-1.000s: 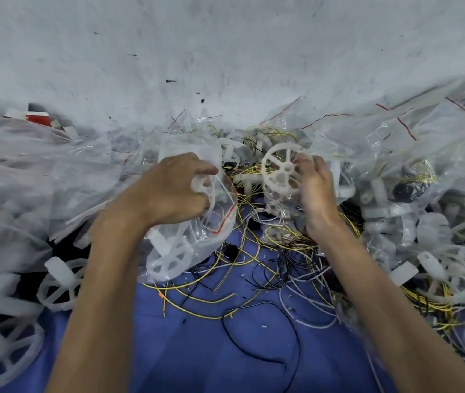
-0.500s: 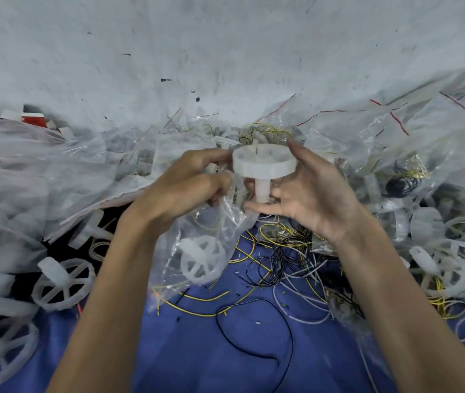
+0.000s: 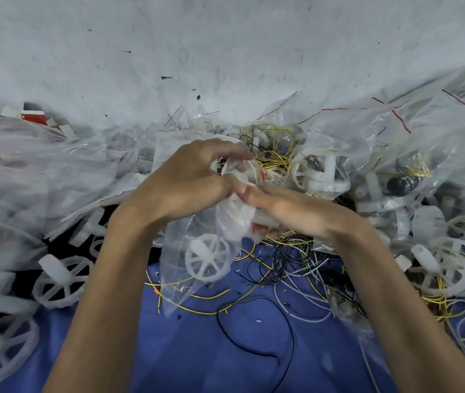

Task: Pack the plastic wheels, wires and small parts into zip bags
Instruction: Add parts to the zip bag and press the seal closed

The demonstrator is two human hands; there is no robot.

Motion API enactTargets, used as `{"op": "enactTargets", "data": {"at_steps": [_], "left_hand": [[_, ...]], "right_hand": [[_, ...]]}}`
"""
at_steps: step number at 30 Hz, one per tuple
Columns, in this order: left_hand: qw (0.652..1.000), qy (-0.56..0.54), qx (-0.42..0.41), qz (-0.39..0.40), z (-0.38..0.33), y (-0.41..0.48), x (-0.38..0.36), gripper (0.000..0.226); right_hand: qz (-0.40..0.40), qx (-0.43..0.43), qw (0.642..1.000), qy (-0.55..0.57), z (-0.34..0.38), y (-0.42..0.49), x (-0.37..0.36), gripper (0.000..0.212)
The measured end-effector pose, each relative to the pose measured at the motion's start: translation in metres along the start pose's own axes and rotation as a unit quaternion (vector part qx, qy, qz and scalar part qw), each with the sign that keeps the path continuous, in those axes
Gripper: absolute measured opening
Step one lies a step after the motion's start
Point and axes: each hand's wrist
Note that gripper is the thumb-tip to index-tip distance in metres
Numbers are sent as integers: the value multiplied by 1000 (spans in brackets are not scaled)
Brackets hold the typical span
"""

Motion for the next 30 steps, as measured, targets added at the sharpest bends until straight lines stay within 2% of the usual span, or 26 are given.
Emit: {"op": "enactTargets", "data": {"at_steps": [2,4,8,14,16,19,20,22,23,25,28,30], "left_hand": [[999,31,-7,9,-2,0,-1,45],[998,59,-12,11,-5,0,-3,45],[999,37,-19,-3,-7,-1,-1,43],[999,27,-15,-16,-8,-2,1,42],[999,30,-22,-3,-10,-4,2,42],[999,29,-42,16,-14,-5,0,38],[998,22,-47,22,-17,-6,-2,34],[998,25,-55,23,-21,-6,-3,41],[998,29,-59,21,-21,-6,-3,46],[998,23,-57,10,-19,-5,-1,50],[1000,7,-27,-9,-15,-6,3,41],[999,7,-2,-34,-12,-5,5,38]], "right_hand": [[-17,7,996,-85,-1,2,-1,78],[-53,19,994,-97,-2,4,0,67],[-105,54,992,-39,-2,9,2,46],[-101,60,990,-83,-1,9,-6,18],[-134,43,978,-152,-2,10,-7,18],[-206,15,941,-267,-1,12,-10,29],[-223,25,927,-302,0,12,-11,26],[-235,79,916,-315,1,11,-11,19],[-225,102,924,-293,1,11,-11,30],[-140,139,957,-215,1,10,-10,43],[-17,166,966,-198,0,7,-9,22],[-18,178,960,-217,-4,8,-6,32]]}}
Point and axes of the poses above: each hand's wrist, its own y-axis towards the middle knuckle, its own x-axis out of the back of the hand, z = x × y, and after that the axes turned 8 degrees about y, right-handed
